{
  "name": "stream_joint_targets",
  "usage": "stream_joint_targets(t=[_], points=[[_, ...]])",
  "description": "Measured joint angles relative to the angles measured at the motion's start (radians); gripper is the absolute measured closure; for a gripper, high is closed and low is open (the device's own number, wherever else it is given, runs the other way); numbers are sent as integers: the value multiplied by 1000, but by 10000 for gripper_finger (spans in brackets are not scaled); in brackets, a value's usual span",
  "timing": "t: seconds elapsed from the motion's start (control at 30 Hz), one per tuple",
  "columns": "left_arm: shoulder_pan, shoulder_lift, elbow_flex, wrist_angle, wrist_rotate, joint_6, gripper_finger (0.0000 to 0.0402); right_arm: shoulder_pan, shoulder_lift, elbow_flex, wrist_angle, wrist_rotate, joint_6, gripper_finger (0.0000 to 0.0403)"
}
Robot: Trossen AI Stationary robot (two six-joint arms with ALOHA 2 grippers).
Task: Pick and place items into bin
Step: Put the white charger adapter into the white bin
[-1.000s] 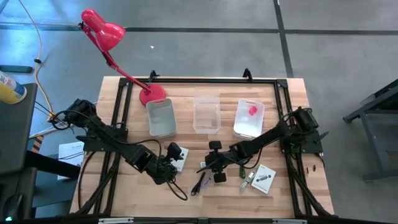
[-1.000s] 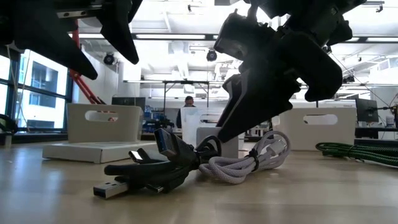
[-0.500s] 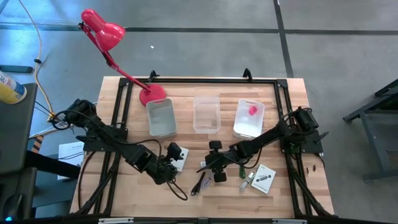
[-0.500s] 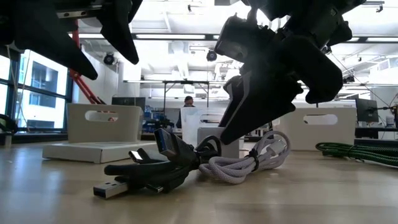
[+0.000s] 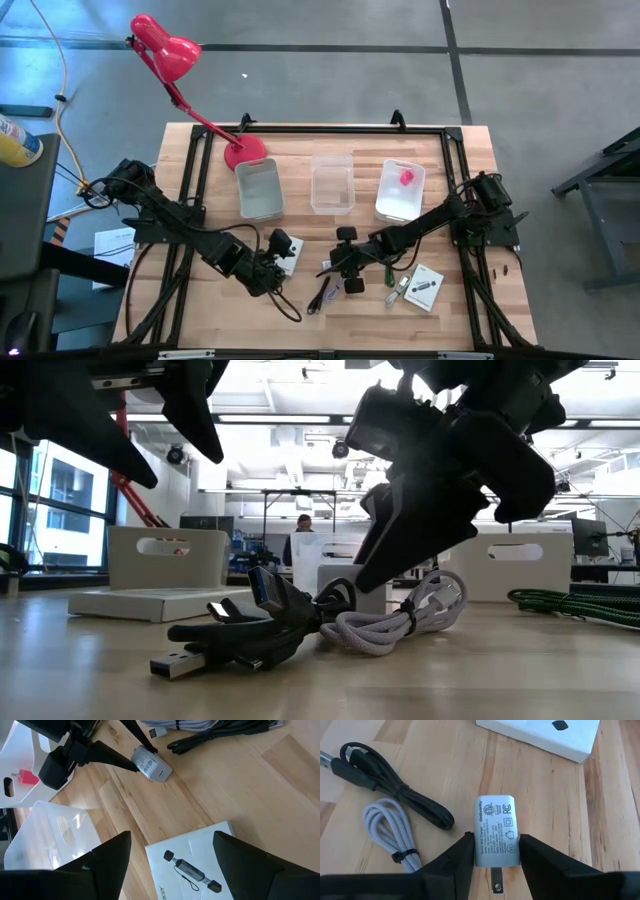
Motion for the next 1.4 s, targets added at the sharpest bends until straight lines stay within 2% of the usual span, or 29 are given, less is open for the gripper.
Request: stream_joint_targets(t=[1.07, 1.4], points=[[0, 0, 0, 1, -1, 7, 130, 0, -6, 3, -37, 2, 0, 273], [0, 0, 0, 0, -19, 8, 130, -2, -5, 81, -206, 23, -8, 273]])
